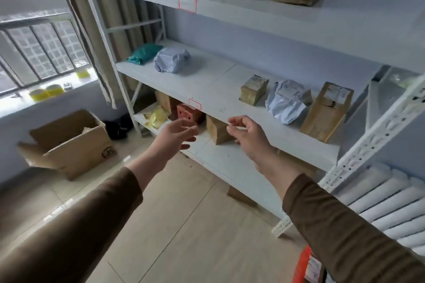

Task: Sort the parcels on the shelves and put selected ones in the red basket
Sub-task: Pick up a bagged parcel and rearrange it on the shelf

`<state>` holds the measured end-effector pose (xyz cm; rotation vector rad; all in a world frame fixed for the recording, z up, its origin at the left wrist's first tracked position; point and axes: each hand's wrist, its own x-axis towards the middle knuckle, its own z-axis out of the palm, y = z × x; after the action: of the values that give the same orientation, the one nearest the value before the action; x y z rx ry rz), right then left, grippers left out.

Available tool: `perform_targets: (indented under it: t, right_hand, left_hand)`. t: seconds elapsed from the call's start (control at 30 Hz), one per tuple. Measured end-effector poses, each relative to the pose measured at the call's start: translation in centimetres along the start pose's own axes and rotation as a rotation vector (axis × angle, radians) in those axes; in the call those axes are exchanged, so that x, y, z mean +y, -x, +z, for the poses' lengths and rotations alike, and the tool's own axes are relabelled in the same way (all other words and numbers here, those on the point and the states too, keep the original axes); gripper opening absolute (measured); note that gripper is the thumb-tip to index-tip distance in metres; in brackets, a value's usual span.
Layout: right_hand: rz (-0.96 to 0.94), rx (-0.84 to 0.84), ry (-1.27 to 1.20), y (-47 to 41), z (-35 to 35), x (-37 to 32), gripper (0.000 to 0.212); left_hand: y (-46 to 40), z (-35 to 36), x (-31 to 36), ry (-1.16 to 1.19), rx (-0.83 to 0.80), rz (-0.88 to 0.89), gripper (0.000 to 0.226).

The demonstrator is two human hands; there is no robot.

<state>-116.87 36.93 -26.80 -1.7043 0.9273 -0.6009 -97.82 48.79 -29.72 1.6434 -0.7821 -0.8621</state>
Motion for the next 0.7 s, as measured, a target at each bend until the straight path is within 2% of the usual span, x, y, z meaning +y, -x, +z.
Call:
perform_targets:
  t: [0.27,0.5,0.7]
  right_hand:
    - [0.008,-0.024,-0.052,-11.0,14.8,-7.2,0.02]
    - [0.033,0.012,-0.033,-22.2,21.0,-8.6,0.019]
    - [0.021,0.069,-0.056,-36.5,25.2,-8.5,0.023]
  left_hand:
    - [-10.2,-16.1,0.6,-0.004,0.012,0.015,0.026]
    - [-21.2,-23.0,-0.3,0.026,0.009,-0.001,0.027]
    - [-33.6,-28.2,0.1,-0.006,0.02,-0.009,0.028]
